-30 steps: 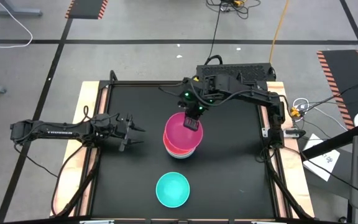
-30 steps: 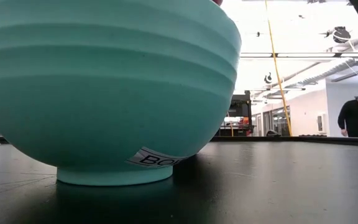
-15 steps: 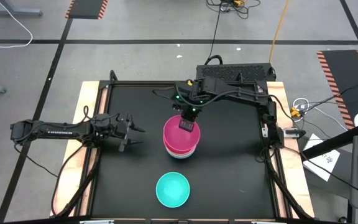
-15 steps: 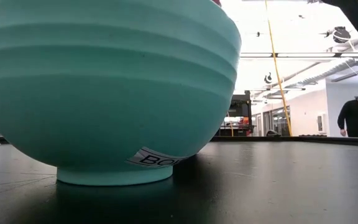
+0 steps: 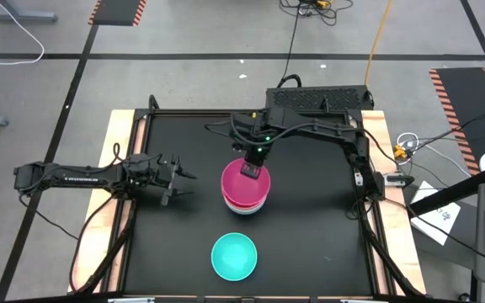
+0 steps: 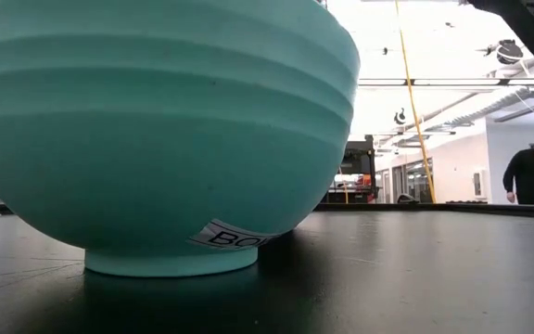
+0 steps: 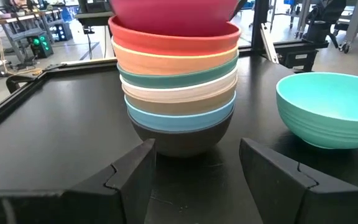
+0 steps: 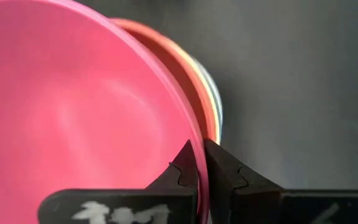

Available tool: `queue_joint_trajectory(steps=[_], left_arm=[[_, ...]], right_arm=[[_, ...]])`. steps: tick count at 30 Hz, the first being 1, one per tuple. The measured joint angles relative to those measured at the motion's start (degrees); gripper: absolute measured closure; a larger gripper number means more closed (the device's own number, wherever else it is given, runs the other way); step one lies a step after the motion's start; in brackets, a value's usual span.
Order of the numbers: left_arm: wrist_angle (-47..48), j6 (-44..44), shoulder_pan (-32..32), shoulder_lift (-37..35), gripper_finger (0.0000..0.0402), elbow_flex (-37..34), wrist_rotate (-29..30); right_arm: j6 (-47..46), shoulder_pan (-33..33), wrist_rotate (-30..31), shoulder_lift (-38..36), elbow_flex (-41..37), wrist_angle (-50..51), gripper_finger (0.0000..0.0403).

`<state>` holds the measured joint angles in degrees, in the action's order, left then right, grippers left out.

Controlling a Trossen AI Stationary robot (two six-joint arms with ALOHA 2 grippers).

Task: Nest bowls inside each other
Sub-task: Stack the pink bowl on the red bowl

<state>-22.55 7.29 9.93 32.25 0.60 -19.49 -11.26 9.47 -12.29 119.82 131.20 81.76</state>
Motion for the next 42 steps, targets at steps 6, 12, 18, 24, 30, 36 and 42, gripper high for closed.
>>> queue_joint_trajectory(steps=[6, 12, 18, 24, 30, 36, 42], left_arm=[[0.1, 0.0, 0.0, 0.0, 0.0165, 0.0, -0.4], [0.3, 0.0, 0.0, 0.0, 0.0165, 0.0, -0.6], [0.3, 0.0, 0.0, 0.0, 0.0165, 0.0, -1.1], [0.5, -0.1, 0.0, 0.0, 0.0165, 0.0, -1.3], [0.5, -0.3, 0.0, 0.0, 0.0165, 0.0, -1.3], [0.5, -0.3, 0.0, 0.0, 0.0165, 0.0, -1.3], [0.5, -0.3, 0.0, 0.0, 0.0165, 0.0, -1.3]], right_arm=[[0.9, 0.0, -1.5, 3.0, 0.0, 1.1, 0.0403], [1.3, 0.0, -1.7, 3.5, 0.0, 1.2, 0.0403], [1.3, -0.2, -0.6, 3.5, 0.0, 1.0, 0.0403], [1.3, -0.2, -0.2, 3.5, 0.0, 0.6, 0.0391], [-0.1, -0.3, 0.2, 3.3, -0.1, -0.5, 0.0354], [-0.6, -0.3, 0.1, 3.3, -0.1, -0.7, 0.0329], [-1.7, -0.6, 0.2, 3.3, -0.1, -0.7, 0.0308]])
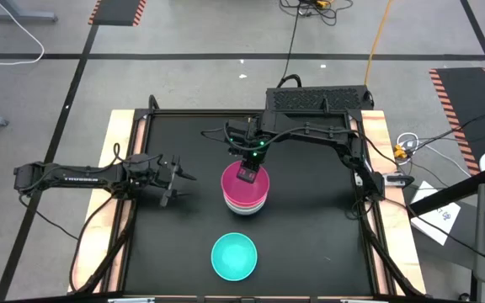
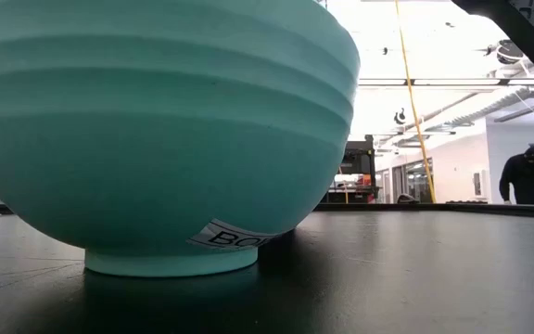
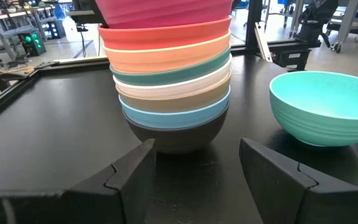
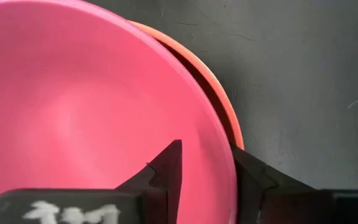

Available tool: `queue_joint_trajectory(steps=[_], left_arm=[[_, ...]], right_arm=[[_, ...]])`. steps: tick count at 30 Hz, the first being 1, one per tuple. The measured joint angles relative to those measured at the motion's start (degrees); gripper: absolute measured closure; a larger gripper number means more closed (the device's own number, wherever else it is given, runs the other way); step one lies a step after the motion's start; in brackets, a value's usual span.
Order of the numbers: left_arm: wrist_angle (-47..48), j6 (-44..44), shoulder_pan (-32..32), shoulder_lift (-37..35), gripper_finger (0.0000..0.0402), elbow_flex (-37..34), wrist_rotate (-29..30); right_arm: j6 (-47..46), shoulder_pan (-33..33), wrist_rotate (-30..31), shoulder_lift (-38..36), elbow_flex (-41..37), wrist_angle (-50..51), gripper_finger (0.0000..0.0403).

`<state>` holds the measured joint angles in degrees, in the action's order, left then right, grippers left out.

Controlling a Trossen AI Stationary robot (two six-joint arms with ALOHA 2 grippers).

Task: Nest bowls inside each other
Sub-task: Stack the pink bowl on the red bowl

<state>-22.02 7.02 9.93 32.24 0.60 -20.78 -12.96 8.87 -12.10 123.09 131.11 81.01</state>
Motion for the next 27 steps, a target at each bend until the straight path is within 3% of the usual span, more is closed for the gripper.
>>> queue_joint_trajectory(steps=[9, 27], left_arm=[[0.0, -0.3, 0.0, 0.0, 0.0165, 0.0, 0.0], [0.0, -1.5, 0.0, 0.0, 0.0165, 0.0, -0.3]], right_arm=[[-1.2, -4.1, 9.1, -0.1, 0.0, 0.4, 0.0296], [-2.3, -4.3, 12.3, -4.6, 0.0, -1.0, 0.0296]])
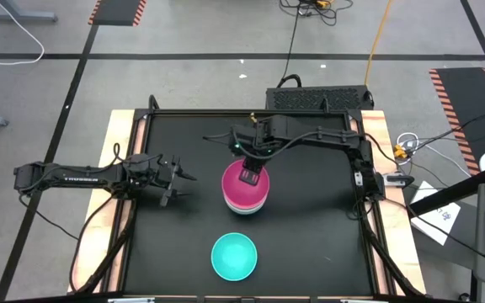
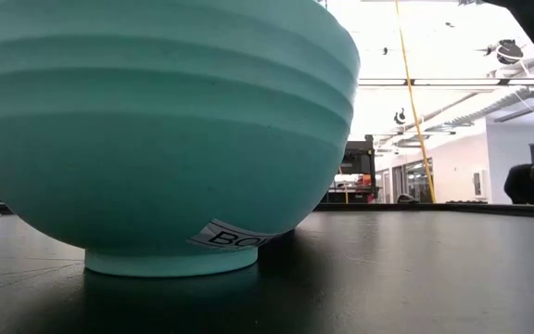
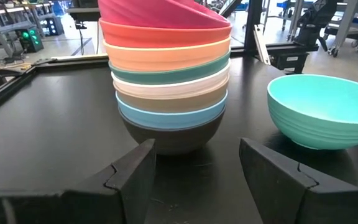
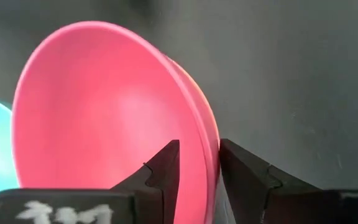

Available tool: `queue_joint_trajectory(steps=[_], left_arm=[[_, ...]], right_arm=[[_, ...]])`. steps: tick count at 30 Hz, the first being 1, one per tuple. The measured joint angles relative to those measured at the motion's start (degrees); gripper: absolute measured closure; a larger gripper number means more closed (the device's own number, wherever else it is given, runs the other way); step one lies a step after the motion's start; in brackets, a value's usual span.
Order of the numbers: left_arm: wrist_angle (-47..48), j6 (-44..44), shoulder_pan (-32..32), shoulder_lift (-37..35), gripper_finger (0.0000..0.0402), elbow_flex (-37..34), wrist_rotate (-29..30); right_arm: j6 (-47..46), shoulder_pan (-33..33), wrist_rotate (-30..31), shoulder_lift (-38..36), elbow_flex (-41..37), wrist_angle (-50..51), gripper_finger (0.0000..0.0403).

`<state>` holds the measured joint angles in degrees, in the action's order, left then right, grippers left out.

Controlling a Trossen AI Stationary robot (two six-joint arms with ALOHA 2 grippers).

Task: Nest bowls inside each other
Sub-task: Stack the pink bowl on the red bowl

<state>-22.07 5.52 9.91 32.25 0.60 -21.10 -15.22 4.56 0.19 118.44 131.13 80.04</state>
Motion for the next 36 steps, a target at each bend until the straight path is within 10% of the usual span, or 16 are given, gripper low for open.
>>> queue_joint_trajectory(steps=[36], left_arm=[[1.4, 0.0, 0.0, 0.0, 0.0165, 0.0, 0.0]], right_arm=[[2.6, 6.7, -8.3, 0.0, 0.0, 2.0, 0.0329]])
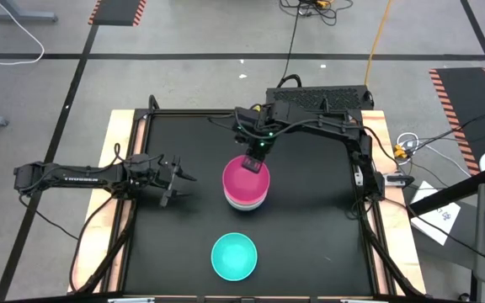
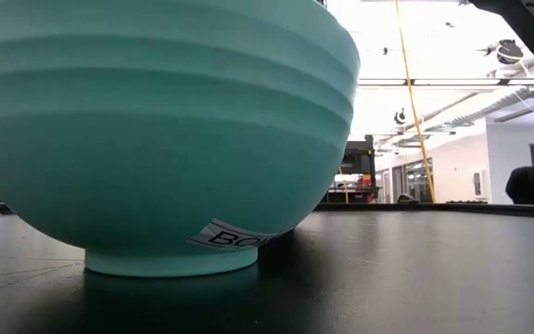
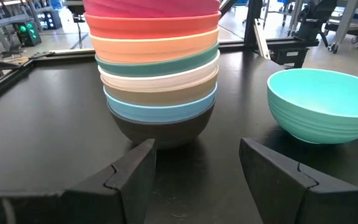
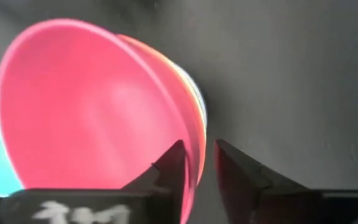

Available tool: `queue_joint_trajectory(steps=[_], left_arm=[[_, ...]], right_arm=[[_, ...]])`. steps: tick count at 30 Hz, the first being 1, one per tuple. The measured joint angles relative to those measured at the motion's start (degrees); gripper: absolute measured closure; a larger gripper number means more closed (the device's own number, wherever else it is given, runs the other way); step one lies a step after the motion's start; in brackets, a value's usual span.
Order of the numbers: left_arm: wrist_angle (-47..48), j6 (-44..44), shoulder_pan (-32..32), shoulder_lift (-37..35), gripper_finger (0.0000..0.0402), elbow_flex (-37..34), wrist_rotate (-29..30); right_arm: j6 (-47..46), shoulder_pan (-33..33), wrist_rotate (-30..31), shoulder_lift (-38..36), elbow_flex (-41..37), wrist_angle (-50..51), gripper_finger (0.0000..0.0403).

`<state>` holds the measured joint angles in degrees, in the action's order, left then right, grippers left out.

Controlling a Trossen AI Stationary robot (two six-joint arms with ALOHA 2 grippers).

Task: Nest bowls inside each other
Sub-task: Stack the pink bowl on the red bowl

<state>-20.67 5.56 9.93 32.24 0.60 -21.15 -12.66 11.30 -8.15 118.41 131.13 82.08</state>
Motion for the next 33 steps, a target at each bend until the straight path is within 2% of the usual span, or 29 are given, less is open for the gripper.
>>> queue_joint_trajectory(steps=[5, 25, 33], left_arm=[[0.0, 0.1, 0.0, 0.0, 0.0165, 0.0, 0.0], [0.0, 0.0, 0.0, 0.0, 0.0165, 0.0, 0.0], [-0.1, 0.1, 0.0, 0.0, 0.0165, 0.0, 0.0]], right_arm=[[0.5, 0.4, -2.6, 0.0, 0.0, 0.2, 0.0393], [-1.4, 0.5, -2.7, 0.6, 0.0, 4.2, 0.04], [-1.4, 0.4, -2.6, 0.6, 0.0, 2.8, 0.0397]])
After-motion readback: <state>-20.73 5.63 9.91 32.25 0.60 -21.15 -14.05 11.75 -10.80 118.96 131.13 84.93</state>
